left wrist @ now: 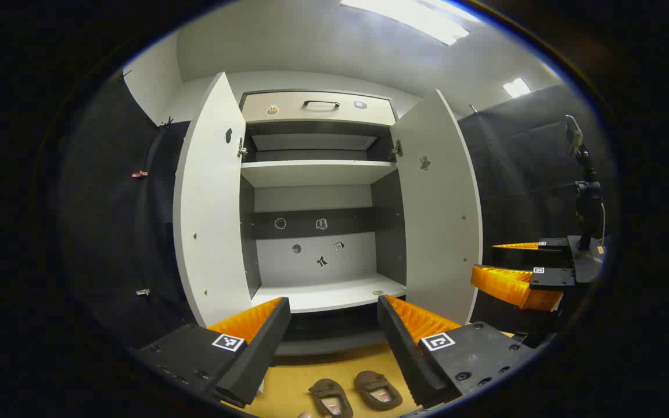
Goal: Grab one shoe with the right hand and put it into the shoe cabinet, grab the other shoe with the left hand and put it into the shoe cabinet; then close the right door with the right hand and the left door with the left hand.
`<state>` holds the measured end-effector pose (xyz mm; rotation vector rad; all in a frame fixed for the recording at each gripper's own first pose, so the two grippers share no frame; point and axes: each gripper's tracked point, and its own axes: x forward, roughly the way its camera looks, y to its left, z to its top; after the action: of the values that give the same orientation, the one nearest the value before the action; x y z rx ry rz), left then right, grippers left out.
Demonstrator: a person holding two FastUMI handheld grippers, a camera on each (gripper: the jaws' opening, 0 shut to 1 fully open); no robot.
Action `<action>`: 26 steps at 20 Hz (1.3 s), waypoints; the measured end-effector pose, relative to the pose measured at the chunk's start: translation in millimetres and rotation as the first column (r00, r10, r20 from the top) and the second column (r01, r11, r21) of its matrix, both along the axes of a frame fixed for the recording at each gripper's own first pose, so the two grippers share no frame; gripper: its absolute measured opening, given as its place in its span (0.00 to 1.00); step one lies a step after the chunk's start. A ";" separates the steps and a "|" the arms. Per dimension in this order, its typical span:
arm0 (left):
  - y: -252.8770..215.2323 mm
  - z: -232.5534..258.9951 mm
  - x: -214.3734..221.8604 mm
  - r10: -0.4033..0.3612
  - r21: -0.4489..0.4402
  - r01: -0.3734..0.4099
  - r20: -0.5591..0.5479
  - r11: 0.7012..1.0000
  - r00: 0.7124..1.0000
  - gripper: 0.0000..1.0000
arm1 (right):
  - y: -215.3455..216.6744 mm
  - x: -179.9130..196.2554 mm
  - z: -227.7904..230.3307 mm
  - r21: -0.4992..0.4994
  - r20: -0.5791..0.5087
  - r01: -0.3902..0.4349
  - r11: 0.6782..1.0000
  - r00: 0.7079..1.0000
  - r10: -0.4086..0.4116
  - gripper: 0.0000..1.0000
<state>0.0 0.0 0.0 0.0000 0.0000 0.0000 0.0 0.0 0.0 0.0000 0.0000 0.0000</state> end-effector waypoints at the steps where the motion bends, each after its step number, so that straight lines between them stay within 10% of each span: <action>1: 0.8 0.0 -0.4 0.001 -0.005 -0.001 -0.001 1.000 1.000 0.95 | 0.2 -0.5 -1.1 -0.002 -0.004 0.001 1.000 1.000 -0.001 0.98; 26: 26.2 -21.8 -19.5 -0.060 0.013 0.060 -0.011 0.998 0.998 0.96 | 35.0 -7.3 -25.5 -0.019 -0.078 0.068 0.997 0.995 -0.069 0.98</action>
<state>-19.5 26.2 -21.8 0.0131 0.0103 -0.0601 -7.3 35.0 -25.5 -0.0166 0.0783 -0.0689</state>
